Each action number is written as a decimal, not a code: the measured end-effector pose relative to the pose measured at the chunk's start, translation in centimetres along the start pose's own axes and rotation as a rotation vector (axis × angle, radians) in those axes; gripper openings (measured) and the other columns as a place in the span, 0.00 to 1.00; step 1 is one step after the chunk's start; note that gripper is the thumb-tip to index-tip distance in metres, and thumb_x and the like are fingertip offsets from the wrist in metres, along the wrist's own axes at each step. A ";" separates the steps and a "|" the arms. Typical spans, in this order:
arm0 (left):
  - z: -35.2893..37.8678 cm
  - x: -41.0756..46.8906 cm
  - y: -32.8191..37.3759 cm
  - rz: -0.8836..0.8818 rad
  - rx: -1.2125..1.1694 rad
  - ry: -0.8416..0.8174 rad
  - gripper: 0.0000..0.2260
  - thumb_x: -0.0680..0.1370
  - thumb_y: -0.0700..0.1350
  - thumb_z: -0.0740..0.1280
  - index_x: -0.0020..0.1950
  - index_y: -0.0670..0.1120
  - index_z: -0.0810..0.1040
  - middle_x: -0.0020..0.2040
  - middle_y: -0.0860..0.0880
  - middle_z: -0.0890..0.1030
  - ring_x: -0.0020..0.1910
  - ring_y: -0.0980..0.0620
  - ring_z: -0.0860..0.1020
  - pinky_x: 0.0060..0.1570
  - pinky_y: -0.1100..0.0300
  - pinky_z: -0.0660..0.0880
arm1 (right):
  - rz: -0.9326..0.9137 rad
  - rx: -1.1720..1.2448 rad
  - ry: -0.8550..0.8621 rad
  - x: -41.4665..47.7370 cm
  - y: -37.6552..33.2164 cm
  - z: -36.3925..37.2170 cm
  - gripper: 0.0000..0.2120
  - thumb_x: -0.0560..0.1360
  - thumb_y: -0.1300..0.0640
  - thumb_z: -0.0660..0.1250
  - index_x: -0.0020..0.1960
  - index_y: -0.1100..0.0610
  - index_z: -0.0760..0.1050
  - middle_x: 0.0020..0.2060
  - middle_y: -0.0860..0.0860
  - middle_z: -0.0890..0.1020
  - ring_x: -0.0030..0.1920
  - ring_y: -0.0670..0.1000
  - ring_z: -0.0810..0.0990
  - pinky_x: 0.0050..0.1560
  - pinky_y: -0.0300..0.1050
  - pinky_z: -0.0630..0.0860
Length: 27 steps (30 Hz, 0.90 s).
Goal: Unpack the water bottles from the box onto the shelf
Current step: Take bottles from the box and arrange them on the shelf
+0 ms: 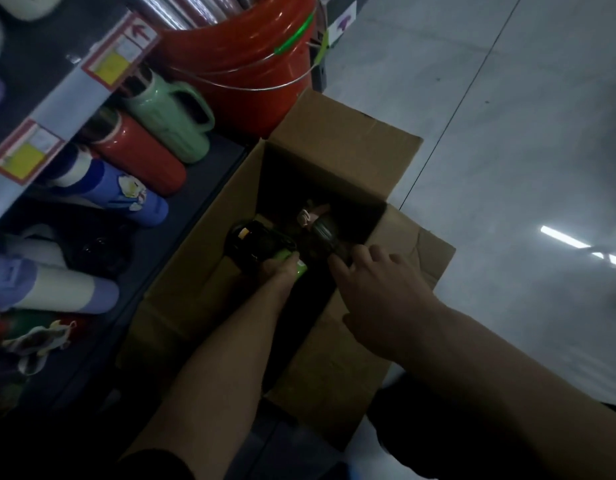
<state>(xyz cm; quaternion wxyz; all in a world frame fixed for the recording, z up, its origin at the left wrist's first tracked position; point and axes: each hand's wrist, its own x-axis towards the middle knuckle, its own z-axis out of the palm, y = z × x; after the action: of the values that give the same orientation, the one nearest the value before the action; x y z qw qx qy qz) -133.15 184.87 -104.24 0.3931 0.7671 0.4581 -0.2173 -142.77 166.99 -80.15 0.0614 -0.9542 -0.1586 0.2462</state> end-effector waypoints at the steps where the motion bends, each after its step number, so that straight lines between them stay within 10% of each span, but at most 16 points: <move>1: 0.2 -0.4 0.1 -0.003 -0.007 -0.009 0.34 0.72 0.58 0.77 0.71 0.41 0.74 0.66 0.41 0.78 0.63 0.37 0.78 0.61 0.46 0.77 | 0.002 -0.010 0.000 -0.1 0.1 0.1 0.33 0.80 0.48 0.65 0.79 0.55 0.55 0.70 0.58 0.67 0.66 0.58 0.70 0.64 0.53 0.72; 6: 0.4 -0.3 -0.3 -0.001 0.000 0.034 0.34 0.72 0.59 0.76 0.71 0.42 0.73 0.67 0.42 0.77 0.64 0.38 0.77 0.61 0.48 0.76 | 0.002 -0.033 -0.021 -0.5 0.2 0.1 0.33 0.80 0.48 0.64 0.79 0.56 0.55 0.69 0.59 0.67 0.65 0.59 0.70 0.64 0.54 0.72; 10: -0.1 1.2 -1.2 0.023 0.032 0.115 0.59 0.57 0.76 0.75 0.77 0.42 0.65 0.73 0.39 0.70 0.69 0.35 0.73 0.67 0.40 0.74 | -0.013 -0.051 -0.029 -0.5 -0.3 -0.5 0.32 0.80 0.47 0.63 0.79 0.55 0.55 0.70 0.59 0.67 0.65 0.59 0.70 0.64 0.53 0.72; 13: -2.8 -0.5 -1.2 0.099 0.222 0.204 0.53 0.65 0.65 0.78 0.78 0.40 0.58 0.77 0.36 0.58 0.72 0.30 0.67 0.67 0.36 0.71 | -0.034 -0.084 -0.052 -0.3 -1.1 -1.1 0.32 0.81 0.46 0.63 0.79 0.55 0.55 0.71 0.59 0.67 0.66 0.59 0.70 0.64 0.52 0.72; 22: -13.0 -5.5 -3.4 0.662 0.893 0.247 0.40 0.73 0.61 0.72 0.78 0.46 0.60 0.75 0.41 0.61 0.60 0.39 0.77 0.53 0.48 0.74 | -0.091 -0.199 -0.104 0.1 -6.0 -2.4 0.30 0.81 0.46 0.63 0.79 0.54 0.59 0.72 0.58 0.68 0.68 0.60 0.70 0.65 0.54 0.71; 27: -18.1 -8.9 -3.5 0.827 0.893 0.258 0.39 0.72 0.61 0.71 0.78 0.49 0.61 0.73 0.43 0.62 0.59 0.40 0.77 0.50 0.49 0.73 | -0.096 -0.225 -0.166 -0.1 -8.1 -2.4 0.26 0.82 0.46 0.61 0.77 0.53 0.64 0.70 0.58 0.69 0.68 0.61 0.70 0.64 0.54 0.72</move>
<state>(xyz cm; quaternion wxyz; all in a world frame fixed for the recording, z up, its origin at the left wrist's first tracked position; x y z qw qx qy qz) -141.00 195.60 -88.74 0.0273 0.9915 0.0316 -0.1230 -143.93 174.51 -76.42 -0.0476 -0.9227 -0.2354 0.3016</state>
